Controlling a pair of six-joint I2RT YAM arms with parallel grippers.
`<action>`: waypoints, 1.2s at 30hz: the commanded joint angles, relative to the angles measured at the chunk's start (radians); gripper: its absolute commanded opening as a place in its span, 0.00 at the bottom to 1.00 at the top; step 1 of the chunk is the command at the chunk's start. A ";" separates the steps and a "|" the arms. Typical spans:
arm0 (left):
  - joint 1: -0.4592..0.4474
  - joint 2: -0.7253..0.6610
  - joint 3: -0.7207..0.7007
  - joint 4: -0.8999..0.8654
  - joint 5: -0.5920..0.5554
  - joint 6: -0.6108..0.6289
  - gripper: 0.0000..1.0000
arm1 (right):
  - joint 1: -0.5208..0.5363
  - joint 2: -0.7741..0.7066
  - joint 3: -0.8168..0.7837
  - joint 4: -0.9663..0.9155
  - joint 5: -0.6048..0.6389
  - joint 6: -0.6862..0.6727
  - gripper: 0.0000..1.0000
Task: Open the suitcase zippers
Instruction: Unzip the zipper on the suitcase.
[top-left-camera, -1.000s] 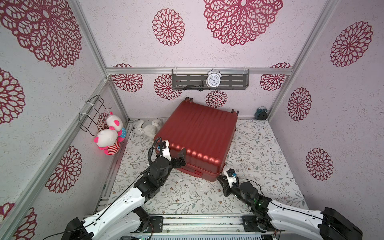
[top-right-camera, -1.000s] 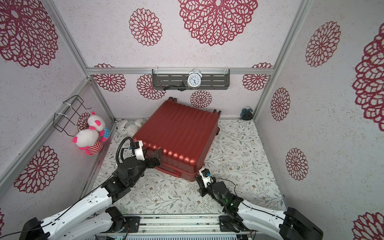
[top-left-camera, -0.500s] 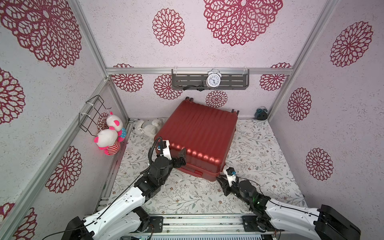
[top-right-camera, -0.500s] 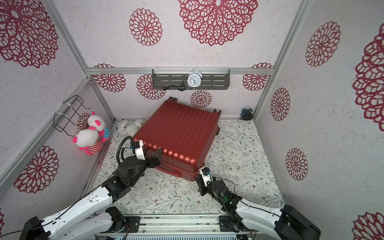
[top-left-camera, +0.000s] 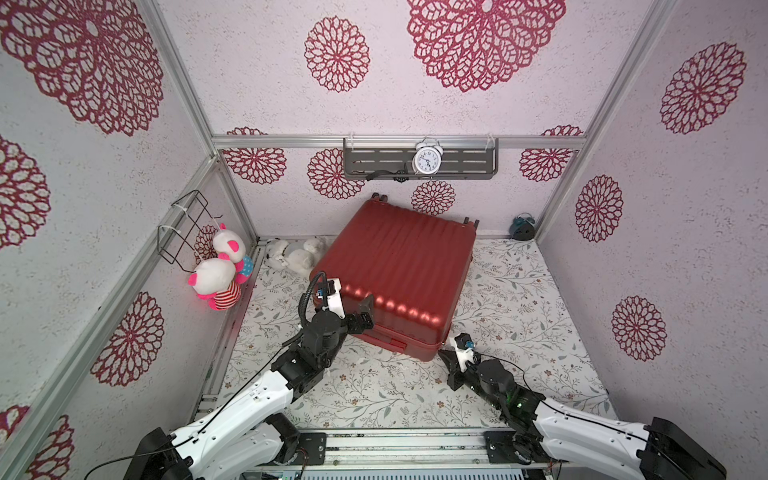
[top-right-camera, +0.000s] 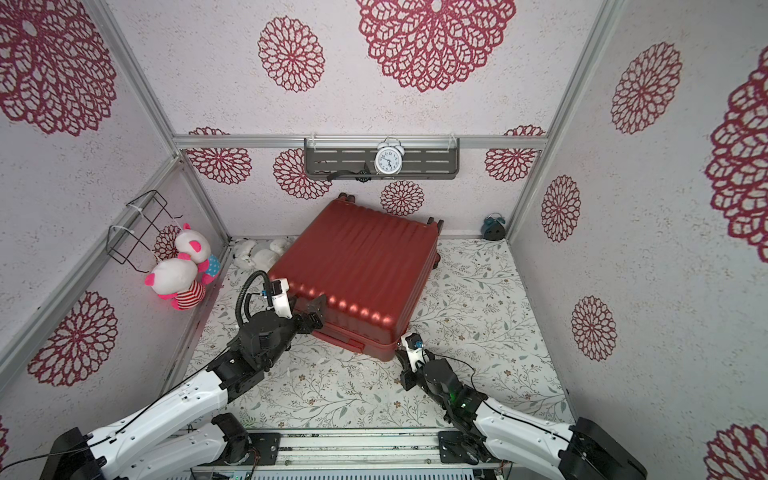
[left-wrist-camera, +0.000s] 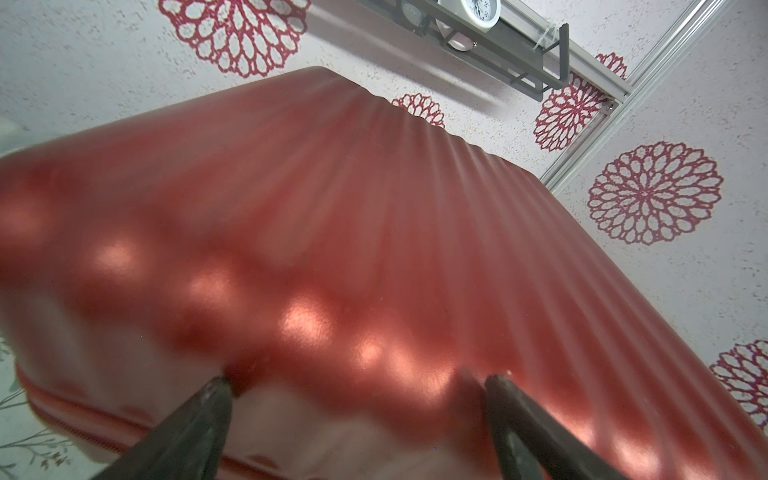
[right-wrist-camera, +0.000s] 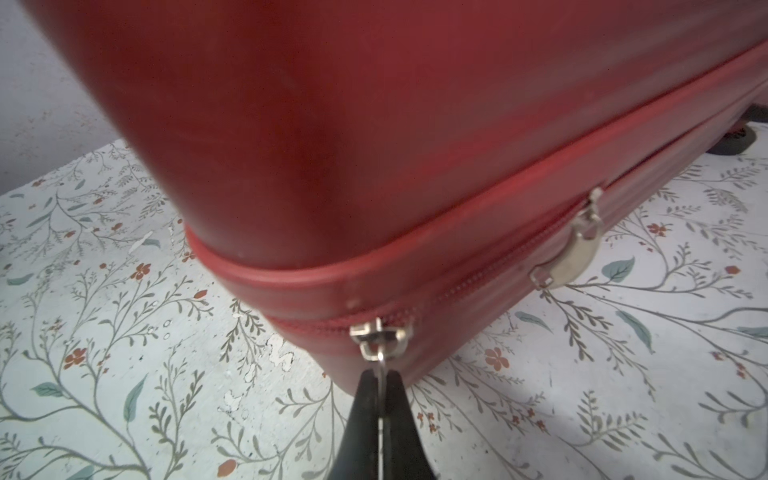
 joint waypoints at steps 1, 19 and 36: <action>-0.006 0.030 0.007 -0.031 0.093 0.009 0.98 | -0.003 -0.031 0.041 -0.049 0.065 -0.012 0.00; -0.006 0.086 0.017 -0.013 0.115 0.012 0.98 | 0.257 0.013 0.074 -0.101 0.215 -0.084 0.00; -0.006 0.024 0.009 -0.028 0.127 0.006 0.98 | 0.401 0.266 0.296 -0.284 0.274 0.003 0.00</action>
